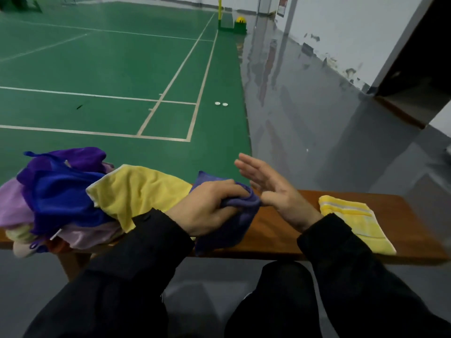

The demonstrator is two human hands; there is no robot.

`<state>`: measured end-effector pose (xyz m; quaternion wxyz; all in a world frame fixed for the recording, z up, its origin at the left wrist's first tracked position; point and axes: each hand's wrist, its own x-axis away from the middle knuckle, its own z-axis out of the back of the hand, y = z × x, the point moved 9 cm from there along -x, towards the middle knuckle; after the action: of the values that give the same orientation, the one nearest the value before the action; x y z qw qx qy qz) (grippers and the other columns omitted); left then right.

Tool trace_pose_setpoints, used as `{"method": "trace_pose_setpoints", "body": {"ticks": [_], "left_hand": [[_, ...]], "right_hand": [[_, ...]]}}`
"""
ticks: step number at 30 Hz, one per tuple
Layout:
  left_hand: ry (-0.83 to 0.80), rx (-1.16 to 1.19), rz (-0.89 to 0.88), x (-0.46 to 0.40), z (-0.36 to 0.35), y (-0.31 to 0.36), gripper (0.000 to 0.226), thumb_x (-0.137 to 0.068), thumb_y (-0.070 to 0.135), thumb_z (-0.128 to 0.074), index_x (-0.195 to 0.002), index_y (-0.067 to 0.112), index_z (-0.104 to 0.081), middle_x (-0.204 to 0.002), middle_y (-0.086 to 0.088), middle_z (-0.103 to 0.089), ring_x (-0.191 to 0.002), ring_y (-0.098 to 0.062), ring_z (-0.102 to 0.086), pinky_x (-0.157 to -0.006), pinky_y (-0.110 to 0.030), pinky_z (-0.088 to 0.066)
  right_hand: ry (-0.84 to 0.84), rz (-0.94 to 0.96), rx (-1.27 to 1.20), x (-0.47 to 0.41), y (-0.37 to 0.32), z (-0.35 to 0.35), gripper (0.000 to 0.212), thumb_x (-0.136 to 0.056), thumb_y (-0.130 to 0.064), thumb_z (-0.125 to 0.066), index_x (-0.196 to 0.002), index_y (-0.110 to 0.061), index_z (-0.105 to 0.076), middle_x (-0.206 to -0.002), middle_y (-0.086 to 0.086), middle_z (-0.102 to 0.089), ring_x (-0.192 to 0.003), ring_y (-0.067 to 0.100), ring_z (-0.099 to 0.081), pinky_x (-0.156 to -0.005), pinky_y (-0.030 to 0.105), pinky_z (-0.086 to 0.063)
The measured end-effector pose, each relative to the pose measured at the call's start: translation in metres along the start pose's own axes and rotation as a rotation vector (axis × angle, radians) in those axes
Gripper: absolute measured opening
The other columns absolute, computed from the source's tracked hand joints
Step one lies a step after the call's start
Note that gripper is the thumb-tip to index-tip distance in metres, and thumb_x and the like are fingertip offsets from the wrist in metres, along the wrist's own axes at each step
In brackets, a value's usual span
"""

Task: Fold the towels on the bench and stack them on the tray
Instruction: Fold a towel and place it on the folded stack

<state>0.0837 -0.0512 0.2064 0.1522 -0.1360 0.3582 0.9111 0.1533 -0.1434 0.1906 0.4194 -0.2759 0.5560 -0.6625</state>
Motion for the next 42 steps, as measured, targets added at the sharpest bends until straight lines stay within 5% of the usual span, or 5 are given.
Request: {"method": "trace_pose_setpoints", "body": {"ticks": [4,9,20,26,42], "left_hand": [[-0.039,-0.15,0.052,-0.003,0.016,-0.008,0.054,-0.078,0.006,-0.053,-0.125,0.03,-0.063,-0.109,0.003,-0.061,-0.103,-0.02,-0.062,-0.09,-0.041,-0.051],[-0.208,0.018,0.09,0.004,0.018,0.005,0.08,-0.064,0.001,-0.041,-0.134,0.035,-0.062,-0.121,0.018,-0.07,-0.114,0.008,-0.06,-0.097,-0.022,-0.048],[0.092,0.142,0.154,0.006,0.055,-0.009,0.069,-0.058,-0.002,-0.033,-0.102,0.034,-0.071,-0.097,0.007,-0.07,-0.1,-0.013,-0.063,-0.089,-0.028,-0.048],[0.064,0.199,0.232,0.011,0.044,-0.025,0.042,-0.071,0.003,-0.043,-0.106,0.023,-0.052,-0.075,0.002,-0.054,-0.065,-0.01,-0.046,-0.058,-0.027,-0.039],[0.274,0.16,0.202,0.002,0.054,-0.05,0.024,-0.087,0.03,-0.07,-0.078,0.018,-0.051,-0.066,0.01,-0.047,-0.063,-0.006,-0.04,-0.058,-0.025,-0.036]], "right_hand": [[-0.148,-0.099,0.102,-0.006,0.007,-0.011,0.079,-0.085,0.02,-0.054,-0.149,-0.026,-0.046,-0.137,0.003,-0.064,-0.132,0.017,-0.057,-0.112,0.038,-0.045],[-0.157,-0.103,0.204,-0.005,0.014,-0.013,0.091,-0.076,-0.006,-0.079,-0.153,-0.037,-0.04,-0.142,0.0,-0.055,-0.136,0.005,-0.049,-0.116,0.037,-0.041],[-0.023,-0.146,-0.146,0.001,0.008,0.005,0.026,-0.081,-0.016,-0.077,-0.098,-0.004,-0.062,-0.088,0.008,-0.065,-0.08,0.016,-0.06,-0.071,0.023,-0.051],[-0.052,-0.278,0.54,0.002,0.018,0.042,0.017,-0.088,-0.025,-0.078,-0.087,-0.016,-0.064,-0.082,0.005,-0.067,-0.074,0.021,-0.064,-0.072,0.045,-0.051],[0.099,-0.317,-0.072,0.036,0.015,0.095,0.022,-0.071,-0.007,-0.078,-0.087,-0.011,-0.063,-0.084,0.007,-0.071,-0.076,0.018,-0.068,-0.065,0.026,-0.055]]}}
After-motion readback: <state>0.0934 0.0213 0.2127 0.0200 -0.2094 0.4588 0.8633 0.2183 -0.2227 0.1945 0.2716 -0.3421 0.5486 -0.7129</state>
